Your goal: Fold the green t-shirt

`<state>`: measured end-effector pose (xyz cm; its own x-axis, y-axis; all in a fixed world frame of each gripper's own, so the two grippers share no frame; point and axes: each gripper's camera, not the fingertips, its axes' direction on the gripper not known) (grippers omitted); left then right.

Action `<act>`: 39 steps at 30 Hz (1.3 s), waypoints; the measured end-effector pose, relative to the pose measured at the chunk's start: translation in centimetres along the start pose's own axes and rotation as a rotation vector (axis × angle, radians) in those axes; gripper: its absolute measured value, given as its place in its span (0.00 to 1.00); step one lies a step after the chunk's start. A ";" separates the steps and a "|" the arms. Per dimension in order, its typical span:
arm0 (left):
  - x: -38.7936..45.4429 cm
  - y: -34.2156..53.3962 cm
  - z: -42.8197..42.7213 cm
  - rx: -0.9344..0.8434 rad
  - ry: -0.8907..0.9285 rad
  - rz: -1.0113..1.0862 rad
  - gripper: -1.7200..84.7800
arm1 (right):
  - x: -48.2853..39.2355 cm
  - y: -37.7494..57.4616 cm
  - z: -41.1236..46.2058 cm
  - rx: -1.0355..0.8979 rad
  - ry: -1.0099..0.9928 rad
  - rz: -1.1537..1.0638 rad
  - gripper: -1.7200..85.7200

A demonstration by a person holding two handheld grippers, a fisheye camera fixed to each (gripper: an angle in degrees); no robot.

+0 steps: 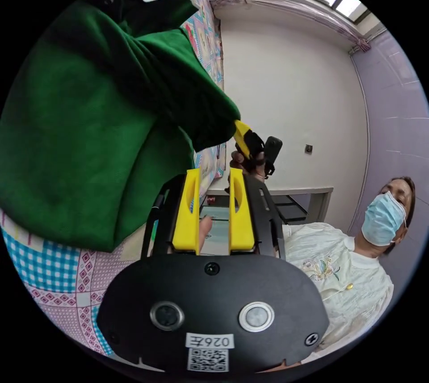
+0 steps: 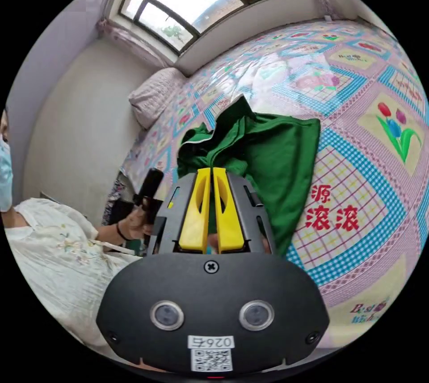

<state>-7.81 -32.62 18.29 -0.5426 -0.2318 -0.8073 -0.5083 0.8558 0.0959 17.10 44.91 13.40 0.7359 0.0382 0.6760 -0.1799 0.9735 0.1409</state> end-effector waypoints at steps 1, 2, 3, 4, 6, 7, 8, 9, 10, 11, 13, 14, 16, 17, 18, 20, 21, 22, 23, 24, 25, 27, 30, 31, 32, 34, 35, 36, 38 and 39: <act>-0.4 0.0 0.7 -0.021 0.010 -0.005 0.15 | 1.4 0.9 -2.4 0.044 -0.110 0.070 0.00; -0.7 -0.1 1.5 -0.045 0.030 -0.003 0.16 | 3.0 1.7 -4.5 0.088 -0.241 0.140 0.00; -0.9 -0.2 2.0 -0.062 0.043 -0.003 0.16 | 3.9 2.1 -5.4 0.111 -0.315 0.173 0.00; -1.0 -0.2 2.8 -0.086 0.072 0.003 0.18 | 5.6 2.8 -6.9 0.157 -0.461 0.243 0.00; -1.2 -0.3 3.6 -0.089 0.127 0.016 0.21 | 7.8 3.7 -8.6 0.217 -0.640 0.334 0.00; -1.5 -0.2 3.9 -0.076 0.182 0.020 0.23 | 8.8 4.2 -9.6 0.245 -0.723 0.380 0.00; -2.0 0.1 4.2 -0.070 0.240 0.004 0.25 | 9.4 4.6 -10.6 0.272 -0.786 0.414 0.00; -2.3 0.3 4.3 -0.072 0.274 -0.010 0.26 | 9.6 4.7 -11.1 0.285 -0.812 0.425 0.00; -2.8 1.0 4.7 -0.083 0.352 -0.034 0.27 | 9.9 4.9 -12.2 0.304 -0.851 0.441 0.00; -3.2 1.8 4.9 -0.098 0.408 -0.059 0.28 | 9.9 4.9 -13.2 0.319 -0.875 0.452 0.00; -3.6 3.3 4.7 -0.088 0.457 -0.082 0.28 | 9.5 4.3 -14.5 0.317 -0.896 0.441 0.00; -3.7 4.2 4.4 -0.082 0.458 -0.085 0.29 | 9.1 3.6 -15.3 0.312 -0.902 0.419 0.00; -3.7 5.4 3.8 -0.071 0.475 -0.091 0.29 | 8.5 2.6 -16.2 0.307 -0.930 0.388 0.00; -3.7 6.0 3.3 -0.037 0.517 -0.097 0.30 | 8.0 1.9 -16.7 0.302 -0.947 0.359 0.00; -3.6 6.2 3.0 -0.014 0.543 -0.099 0.30 | 7.7 1.6 -16.9 0.298 -0.951 0.346 0.00; -2.7 6.4 1.9 0.074 0.602 -0.067 0.30 | 6.7 1.1 -17.4 0.289 -0.956 0.310 0.00; -2.3 6.2 1.7 0.090 0.610 -0.051 0.30 | 6.4 1.1 -17.4 0.287 -0.959 0.306 0.00; -1.4 5.8 1.6 0.110 0.624 -0.017 0.30 | 5.9 1.3 -17.2 0.281 -0.970 0.306 0.00; -0.4 5.3 1.6 0.123 0.646 0.019 0.30 | 5.4 1.7 -16.7 0.277 -0.981 0.315 0.00; 0.0 5.0 1.8 0.127 0.658 0.037 0.30 | 5.1 1.8 -16.3 0.273 -0.984 0.316 0.00; 1.0 4.5 2.0 0.136 0.680 0.068 0.30 | 4.5 2.0 -15.6 0.259 -0.983 0.310 0.00; 2.4 4.0 2.0 0.168 0.712 0.118 0.24 | 3.5 2.6 -14.5 0.245 -0.972 0.303 0.00; 4.0 3.6 0.8 0.186 0.691 0.178 0.03 | 1.7 4.5 -13.3 0.234 -0.906 0.275 0.00; 4.5 3.9 -0.2 0.197 0.640 0.199 0.02 | 1.0 5.7 -12.7 0.231 -0.869 0.266 0.00; 5.1 4.4 -1.2 0.198 0.585 0.227 0.02 | 0.3 7.0 -11.9 0.218 -0.825 0.255 0.01; 5.8 5.4 -3.0 0.177 0.487 0.241 0.01 | -1.1 9.0 -10.0 0.174 -0.708 0.213 0.01; 6.4 6.5 -4.4 0.159 0.387 0.248 0.01 | -2.3 10.4 -8.4 0.127 -0.603 0.176 0.01; 6.7 7.0 -5.0 0.148 0.333 0.250 0.01 | -2.8 11.1 -7.6 0.108 -0.548 0.163 0.02; 7.6 9.8 -8.2 0.163 0.161 0.235 0.01 | -4.7 13.6 -5.2 0.089 -0.281 0.105 0.04; 7.7 10.5 -9.0 0.176 0.126 0.227 0.01 | -5.0 14.1 -4.6 0.089 -0.209 0.089 0.05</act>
<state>-23.39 -29.59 18.29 -0.7131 -0.0715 -0.6974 -0.2467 0.9567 0.1542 13.89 59.44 8.63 0.5656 0.0663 0.8220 -0.3017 0.9443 0.1314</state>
